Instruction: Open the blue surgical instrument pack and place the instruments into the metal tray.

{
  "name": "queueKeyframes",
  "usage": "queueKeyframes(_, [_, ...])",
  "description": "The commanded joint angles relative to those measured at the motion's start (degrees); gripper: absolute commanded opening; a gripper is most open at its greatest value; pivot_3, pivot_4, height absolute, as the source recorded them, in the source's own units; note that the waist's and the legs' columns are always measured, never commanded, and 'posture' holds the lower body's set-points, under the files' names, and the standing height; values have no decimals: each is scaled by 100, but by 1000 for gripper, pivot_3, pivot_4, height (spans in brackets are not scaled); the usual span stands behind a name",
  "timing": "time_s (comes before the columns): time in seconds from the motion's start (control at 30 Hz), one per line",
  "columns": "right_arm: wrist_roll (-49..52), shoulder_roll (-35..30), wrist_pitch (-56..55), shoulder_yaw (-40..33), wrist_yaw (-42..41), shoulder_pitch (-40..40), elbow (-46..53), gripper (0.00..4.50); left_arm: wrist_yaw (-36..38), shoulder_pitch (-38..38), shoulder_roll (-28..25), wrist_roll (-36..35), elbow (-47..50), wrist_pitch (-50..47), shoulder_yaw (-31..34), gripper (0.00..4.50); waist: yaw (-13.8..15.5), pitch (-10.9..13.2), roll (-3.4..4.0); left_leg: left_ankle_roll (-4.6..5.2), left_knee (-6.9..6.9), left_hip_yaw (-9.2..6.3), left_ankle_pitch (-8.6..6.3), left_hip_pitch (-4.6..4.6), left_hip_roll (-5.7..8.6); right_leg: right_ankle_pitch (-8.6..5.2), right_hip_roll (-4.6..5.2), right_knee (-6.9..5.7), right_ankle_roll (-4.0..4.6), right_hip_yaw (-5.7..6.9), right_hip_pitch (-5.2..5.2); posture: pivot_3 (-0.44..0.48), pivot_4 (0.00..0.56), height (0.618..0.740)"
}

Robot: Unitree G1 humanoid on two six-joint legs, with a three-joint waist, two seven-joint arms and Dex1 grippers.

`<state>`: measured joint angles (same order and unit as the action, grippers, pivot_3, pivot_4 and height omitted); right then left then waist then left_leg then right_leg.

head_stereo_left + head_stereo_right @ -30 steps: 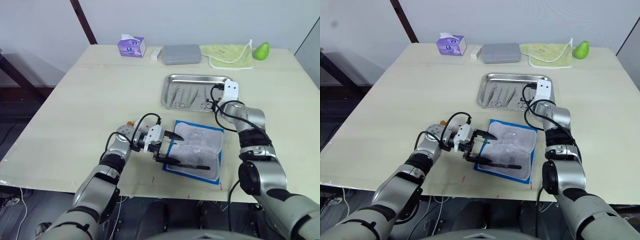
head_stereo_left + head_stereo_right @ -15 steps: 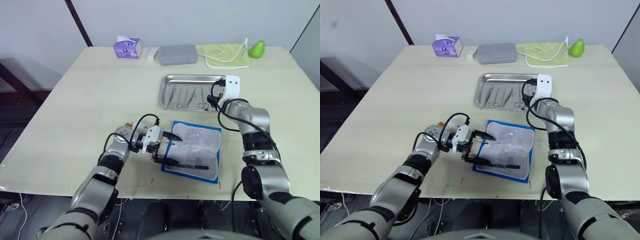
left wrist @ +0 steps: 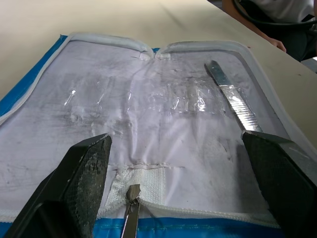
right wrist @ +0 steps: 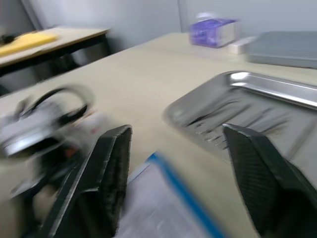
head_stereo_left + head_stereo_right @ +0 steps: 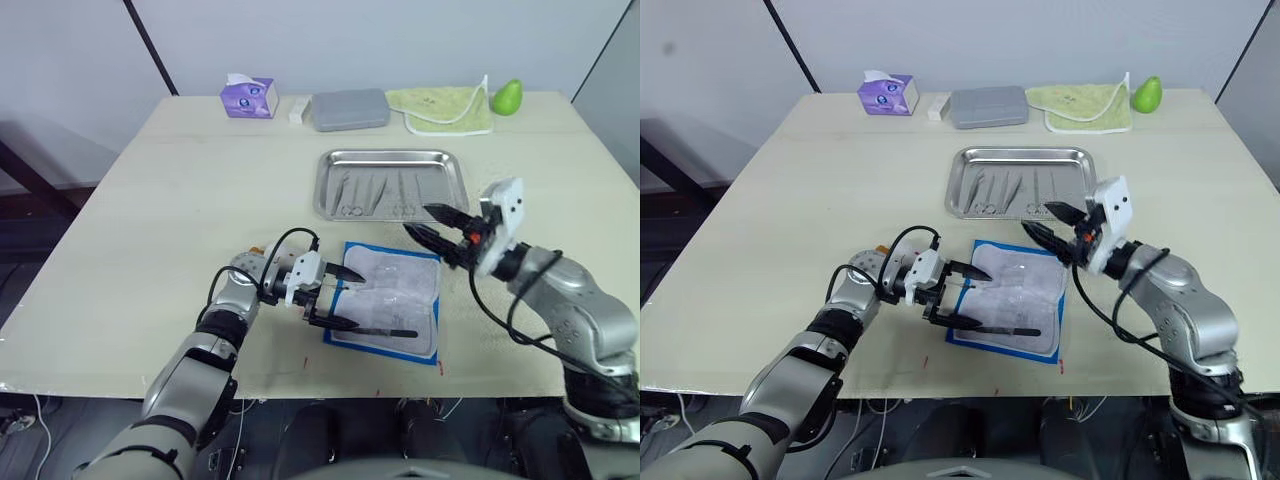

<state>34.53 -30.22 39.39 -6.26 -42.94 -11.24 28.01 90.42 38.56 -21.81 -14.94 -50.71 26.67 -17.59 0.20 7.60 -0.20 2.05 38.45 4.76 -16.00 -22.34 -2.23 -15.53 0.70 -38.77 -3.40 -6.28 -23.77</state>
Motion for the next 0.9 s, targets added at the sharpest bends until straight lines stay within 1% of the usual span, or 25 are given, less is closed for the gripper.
queueKeyframes(0.03, [382, -738, -411, -614, -1079, 886, 596, 4457, 208, -164, 39, 258, -350, -111, -237, 4500, -1, 10, -23, 4, 0, 12, -2, 0, 0, 2, 0, 3, -4, -11, -2, 0, 150, 736])
queueKeyframes(0.1, [494, -1064, -527, -957, -1360, 1354, 707, 4457, 208, -147, 32, 255, -366, -110, -245, 4500, -34, 20, -38, 11, -1, 38, -7, 16, 1, 0, -6, 7, -15, -58, -6, 0, 150, 736])
queueKeyframes(0.23, [674, -1545, -704, -1918, -1902, 2318, 863, 4457, 208, -150, 1, 253, -406, -64, -267, 4500, -14, 22, -50, 23, -2, 43, -14, 36, 2, 5, -7, 16, -34, -83, -5, 0, 150, 736])
queueKeyframes(0.33, [758, -1702, -808, -2417, -2117, 2803, 930, 4457, 208, -168, -19, 237, -395, -48, -287, 4500, -21, 20, -52, 34, -3, 70, -21, 42, 1, 21, -7, 32, -52, -110, -7, 0, 150, 736])
queueKeyframes(0.4, [752, -1756, -878, -2622, -2214, 3042, 958, 4457, 208, -173, -27, 231, -391, -44, -296, 4500, -22, 19, -53, 39, -3, 76, -25, 46, 0, 37, -5, 51, -61, -115, -7, 0, 150, 736])
queueKeyframes(0.5, [742, -1794, -963, -2755, -2281, 3219, 1008, 4457, 208, -167, -32, 229, -395, -42, -305, 4500, -17, 18, -52, 52, -4, 82, -32, 46, -1, 66, 1, 84, -71, -116, -10, 0, 150, 736])
queueKeyframes(0.63, [859, -1823, -965, -2801, -2229, 3250, 1169, 4457, 208, -115, -18, 236, -418, -60, -296, 4500, -15, 18, -53, 74, 0, 121, -45, 50, 5, 89, 25, 101, -99, -130, -23, 0, 150, 736])
queueKeyframes(0.9, [788, -1954, -1027, -2612, -2139, 3078, 1235, 4457, 208, 3, 18, 269, -557, -49, -263, 4500, 52, 17, -55, 103, 7, 193, -61, 45, 7, 133, 41, 125, -115, -175, -60, 0, 150, 736])
